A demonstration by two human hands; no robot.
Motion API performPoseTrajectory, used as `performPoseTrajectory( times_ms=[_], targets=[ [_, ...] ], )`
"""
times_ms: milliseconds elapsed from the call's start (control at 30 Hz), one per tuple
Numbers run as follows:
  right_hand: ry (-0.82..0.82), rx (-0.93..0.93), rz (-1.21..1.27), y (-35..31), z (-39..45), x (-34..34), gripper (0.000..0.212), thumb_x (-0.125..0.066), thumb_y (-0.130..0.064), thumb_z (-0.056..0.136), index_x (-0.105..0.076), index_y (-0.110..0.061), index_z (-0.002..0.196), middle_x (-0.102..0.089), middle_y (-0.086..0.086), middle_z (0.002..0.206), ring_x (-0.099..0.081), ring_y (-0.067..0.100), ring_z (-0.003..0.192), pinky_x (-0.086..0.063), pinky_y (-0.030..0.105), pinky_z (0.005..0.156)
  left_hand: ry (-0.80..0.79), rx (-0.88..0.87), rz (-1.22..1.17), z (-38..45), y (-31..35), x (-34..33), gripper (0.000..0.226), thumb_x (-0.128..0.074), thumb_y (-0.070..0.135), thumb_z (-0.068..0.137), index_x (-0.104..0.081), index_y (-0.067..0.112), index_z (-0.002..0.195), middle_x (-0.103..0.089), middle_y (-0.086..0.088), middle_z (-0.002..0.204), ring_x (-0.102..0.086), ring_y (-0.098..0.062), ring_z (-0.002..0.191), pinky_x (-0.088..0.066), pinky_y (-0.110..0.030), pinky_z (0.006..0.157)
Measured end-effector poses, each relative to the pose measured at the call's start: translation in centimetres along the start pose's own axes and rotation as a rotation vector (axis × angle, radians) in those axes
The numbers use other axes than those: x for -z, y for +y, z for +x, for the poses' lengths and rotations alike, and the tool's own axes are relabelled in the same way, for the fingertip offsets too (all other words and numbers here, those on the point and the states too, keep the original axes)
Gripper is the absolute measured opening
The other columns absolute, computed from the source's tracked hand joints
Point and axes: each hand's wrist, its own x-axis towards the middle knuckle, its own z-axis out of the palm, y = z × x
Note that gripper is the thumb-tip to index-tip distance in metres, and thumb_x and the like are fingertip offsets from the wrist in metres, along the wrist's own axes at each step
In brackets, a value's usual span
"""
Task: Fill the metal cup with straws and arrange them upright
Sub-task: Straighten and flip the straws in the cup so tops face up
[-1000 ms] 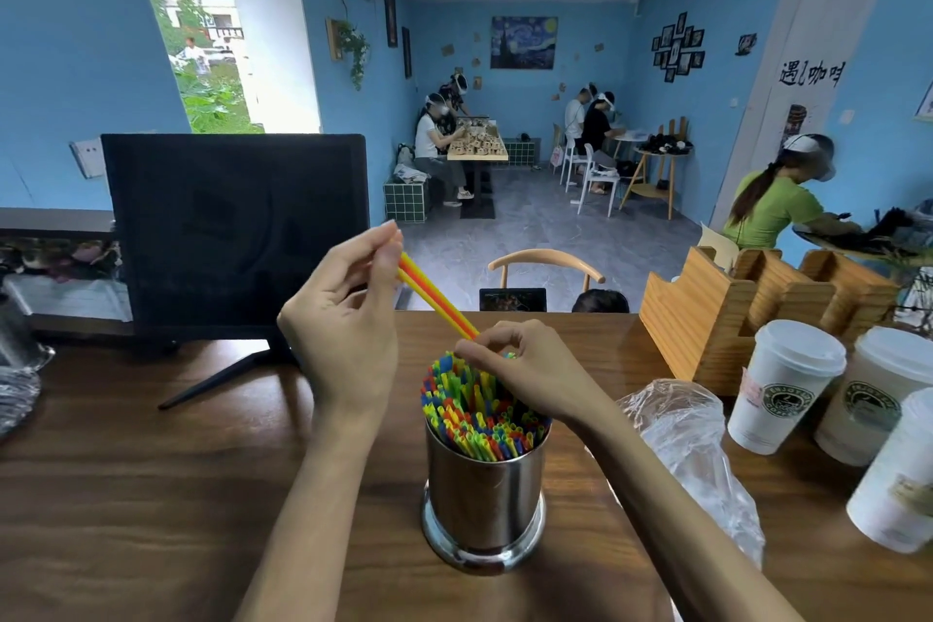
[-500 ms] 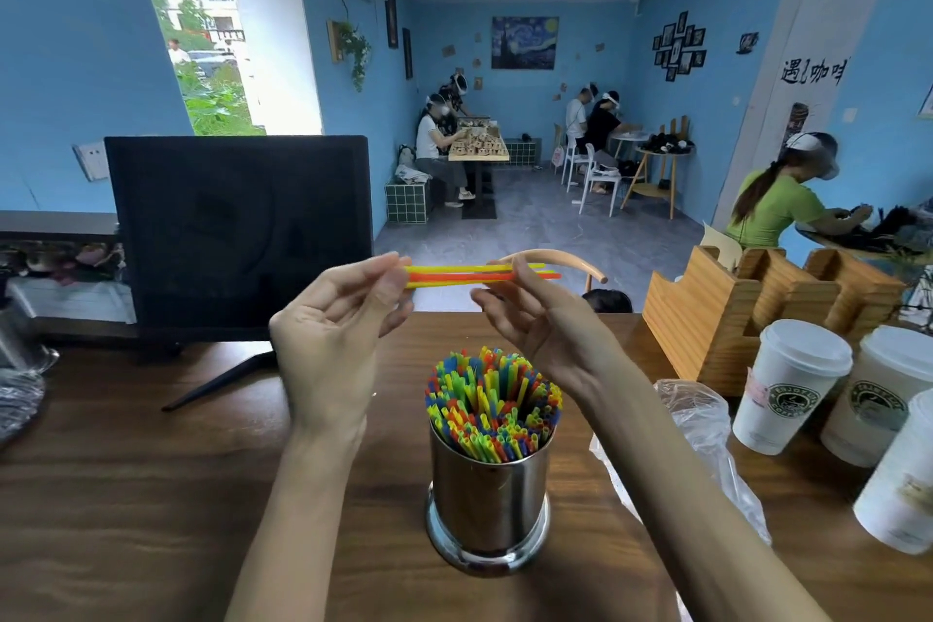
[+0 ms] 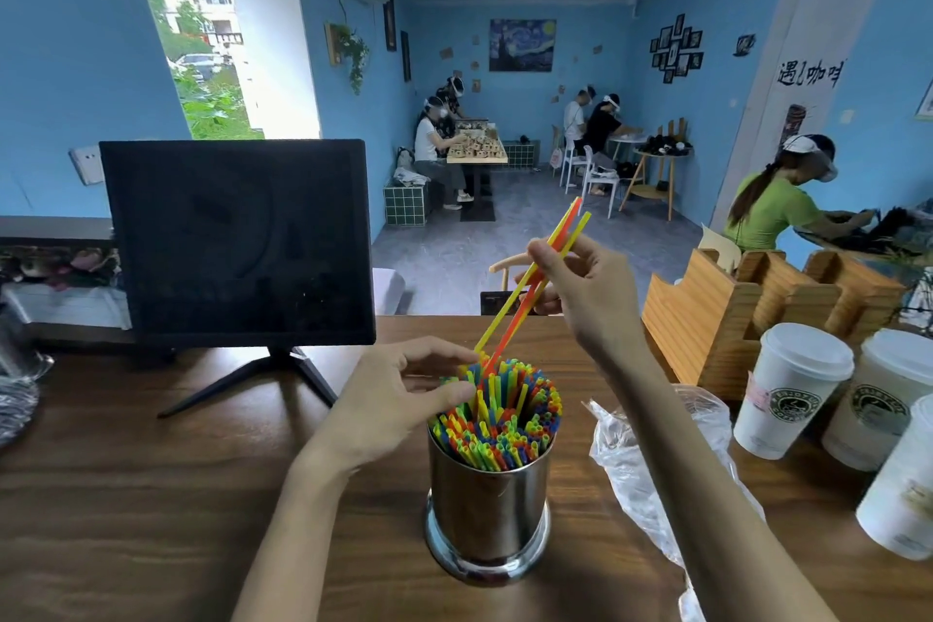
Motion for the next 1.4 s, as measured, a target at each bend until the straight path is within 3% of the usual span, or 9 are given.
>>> performPoseTrajectory(
  times_ms=[167, 300, 400, 667, 900, 1033, 1133, 1267, 1400],
  targets=[
    [0.055, 0.176, -0.136, 0.2, -0.3, -0.6, 0.012, -0.061, -0.028, 0.100, -0.066, -0.017, 0.096, -0.076, 0.004, 0.082, -0.073, 0.014, 0.068, -0.060, 0.025, 0.059, 0.101, -0.004, 0.063, 0.7, -1.0, -0.8, 0.020, -0.080, 0.022, 0.084, -0.078, 0.031, 0.102, -0.077, 0.008, 0.104, -0.072, -0.013, 0.103, -0.058, -0.042, 0.094],
    [0.084, 0.238, -0.312, 0.6, -0.2, -0.5, 0.014, -0.056, -0.034, 0.102, -0.062, -0.023, 0.096, -0.073, -0.010, 0.077, -0.071, 0.004, 0.068, -0.056, 0.022, 0.063, 0.120, 0.017, 0.061, 0.9, -1.5, -1.0, 0.020, -0.079, 0.017, 0.086, -0.077, 0.029, 0.102, -0.077, 0.010, 0.102, -0.072, -0.012, 0.102, -0.059, -0.038, 0.093],
    [-0.004, 0.224, -0.521, 1.0, 0.0, -0.9, 0.022, -0.053, -0.042, 0.102, -0.063, -0.023, 0.101, -0.070, -0.016, 0.076, -0.068, 0.002, 0.069, -0.059, 0.036, 0.072, 0.125, 0.012, 0.063, 1.1, -1.6, -1.0, 0.021, -0.079, 0.015, 0.086, -0.077, 0.029, 0.101, -0.077, 0.011, 0.101, -0.072, -0.009, 0.101, -0.060, -0.032, 0.090],
    [0.016, 0.238, -0.286, 0.9, -0.5, -1.3, 0.022, -0.058, -0.040, 0.100, -0.064, -0.019, 0.098, -0.073, -0.012, 0.077, -0.072, 0.007, 0.069, -0.062, 0.043, 0.070, 0.112, 0.058, 0.036, 1.4, -2.0, -1.1, 0.022, -0.081, 0.015, 0.083, -0.077, 0.030, 0.100, -0.077, 0.010, 0.100, -0.073, -0.011, 0.098, -0.060, -0.031, 0.087],
    [-0.051, 0.232, -0.305, 0.3, -0.5, -1.5, 0.017, -0.059, -0.034, 0.101, -0.061, -0.018, 0.097, -0.072, -0.008, 0.075, -0.071, 0.007, 0.063, -0.060, 0.027, 0.061, 0.135, 0.053, 0.031, 1.3, -1.7, -1.2, 0.021, -0.080, 0.012, 0.084, -0.076, 0.024, 0.101, -0.077, 0.013, 0.098, -0.073, -0.005, 0.096, -0.058, -0.019, 0.080],
    [-0.014, 0.241, -0.433, 0.7, -0.4, -1.5, 0.021, -0.057, -0.046, 0.098, -0.061, -0.026, 0.096, -0.070, -0.013, 0.074, -0.071, 0.010, 0.068, -0.061, 0.044, 0.069, 0.151, 0.049, 0.024, 1.3, -2.0, -1.1, 0.019, -0.080, 0.013, 0.084, -0.076, 0.026, 0.096, -0.077, 0.010, 0.097, -0.073, -0.008, 0.095, -0.058, -0.020, 0.079],
    [-0.105, 0.215, -0.637, 1.3, -0.2, -1.7, 0.020, -0.060, -0.046, 0.097, -0.063, -0.026, 0.097, -0.070, -0.009, 0.076, -0.069, 0.015, 0.076, -0.058, 0.047, 0.072, 0.153, 0.041, 0.005, 1.4, -2.2, -1.2, 0.021, -0.081, 0.012, 0.083, -0.076, 0.027, 0.097, -0.078, 0.008, 0.099, -0.073, -0.011, 0.099, -0.058, -0.024, 0.085],
    [-0.322, 0.143, -0.781, 2.3, -0.8, -2.2, 0.024, -0.069, -0.043, 0.092, -0.068, -0.020, 0.085, -0.071, -0.002, 0.082, -0.066, 0.017, 0.079, -0.049, 0.033, 0.071, 0.167, 0.033, 0.011, 1.5, -2.1, -1.3, 0.025, -0.082, 0.013, 0.083, -0.073, 0.026, 0.102, -0.077, 0.008, 0.101, -0.072, -0.010, 0.100, -0.058, -0.029, 0.090],
    [-0.430, 0.106, -0.838, 3.3, -1.3, -2.2, 0.018, -0.074, -0.039, 0.087, -0.075, -0.022, 0.093, -0.074, -0.001, 0.094, -0.067, 0.020, 0.089, -0.052, 0.034, 0.078, 0.324, -0.049, 0.008, 1.5, -1.4, -1.7, 0.035, -0.080, 0.017, 0.085, -0.067, 0.030, 0.115, -0.074, 0.007, 0.107, -0.070, -0.006, 0.100, -0.058, -0.026, 0.089]
  ],
)
